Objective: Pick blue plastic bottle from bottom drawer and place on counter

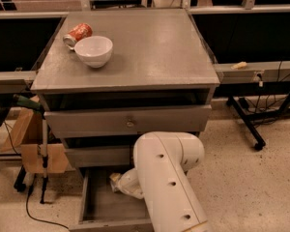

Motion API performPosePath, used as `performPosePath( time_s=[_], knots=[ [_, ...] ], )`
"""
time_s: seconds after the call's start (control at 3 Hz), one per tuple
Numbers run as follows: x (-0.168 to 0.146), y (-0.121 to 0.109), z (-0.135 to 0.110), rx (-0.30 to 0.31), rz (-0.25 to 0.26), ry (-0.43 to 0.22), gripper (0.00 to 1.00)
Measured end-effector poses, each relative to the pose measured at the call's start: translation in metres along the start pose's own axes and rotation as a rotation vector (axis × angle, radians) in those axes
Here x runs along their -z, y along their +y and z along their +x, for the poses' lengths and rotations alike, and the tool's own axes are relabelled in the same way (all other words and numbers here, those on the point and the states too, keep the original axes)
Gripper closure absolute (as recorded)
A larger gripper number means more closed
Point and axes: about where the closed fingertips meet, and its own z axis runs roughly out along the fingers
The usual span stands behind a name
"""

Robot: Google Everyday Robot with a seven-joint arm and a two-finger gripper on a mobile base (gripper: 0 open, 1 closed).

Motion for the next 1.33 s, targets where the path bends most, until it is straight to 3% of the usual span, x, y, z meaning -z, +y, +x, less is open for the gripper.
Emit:
performPosePath(
  time_s=[0.67, 1.33],
  knots=[
    [0.0037, -0.0043, 0.0012, 0.012, -0.128, 0.064, 0.2],
    [0.0088, -0.0029, -0.0039, 0.016, -0.168, 0.054, 0.21]
  ],
)
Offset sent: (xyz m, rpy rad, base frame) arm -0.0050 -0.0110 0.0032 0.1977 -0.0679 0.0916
